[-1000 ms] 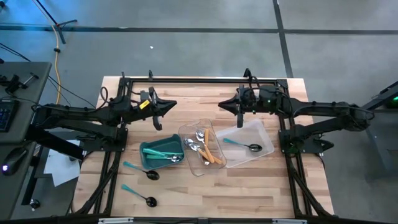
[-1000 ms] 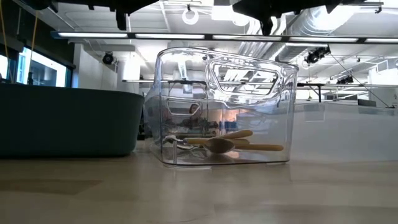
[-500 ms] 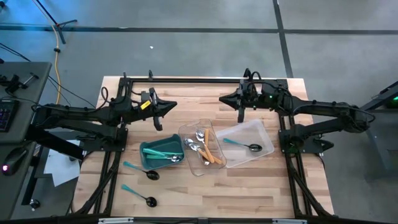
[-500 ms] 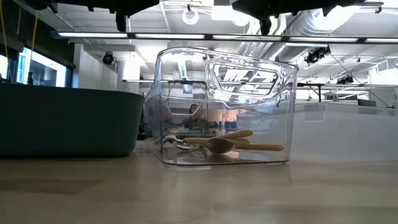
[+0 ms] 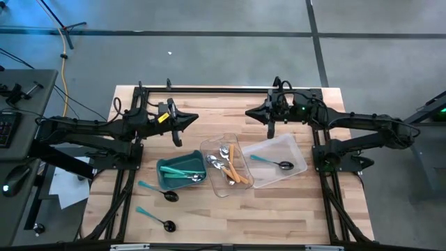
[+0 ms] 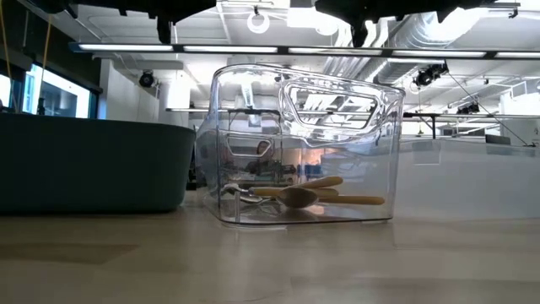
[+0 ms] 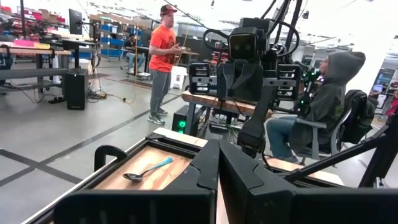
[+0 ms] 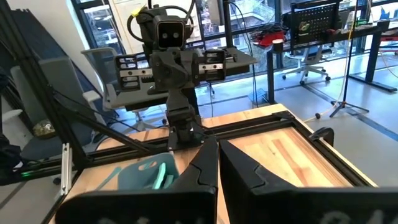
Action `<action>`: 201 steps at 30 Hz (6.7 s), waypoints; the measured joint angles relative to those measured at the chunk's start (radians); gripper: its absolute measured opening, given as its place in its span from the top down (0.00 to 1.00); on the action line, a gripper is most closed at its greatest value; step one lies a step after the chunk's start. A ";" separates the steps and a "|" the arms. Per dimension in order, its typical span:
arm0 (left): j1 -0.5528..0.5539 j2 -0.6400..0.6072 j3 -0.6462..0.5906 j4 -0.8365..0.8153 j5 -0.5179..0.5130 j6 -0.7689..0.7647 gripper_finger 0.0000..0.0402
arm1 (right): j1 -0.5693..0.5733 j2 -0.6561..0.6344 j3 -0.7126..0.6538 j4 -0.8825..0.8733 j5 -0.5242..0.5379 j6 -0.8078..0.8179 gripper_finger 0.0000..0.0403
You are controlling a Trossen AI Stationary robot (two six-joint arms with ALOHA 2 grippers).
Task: Sort silverware by color (type)
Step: Put the blue spoon into the white bin
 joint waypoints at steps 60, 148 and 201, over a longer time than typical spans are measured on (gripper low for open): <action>-0.776 0.339 0.695 -1.513 0.229 -0.370 0.49 | -0.008 0.000 0.000 -0.137 0.005 -0.022 1.00; -0.316 0.034 0.473 -0.852 -0.224 0.081 1.00 | -0.058 0.000 0.000 -0.248 -0.020 0.025 1.00; -0.054 0.211 -0.042 0.264 0.042 -0.158 1.00 | 0.158 0.282 0.000 0.213 0.015 0.166 0.98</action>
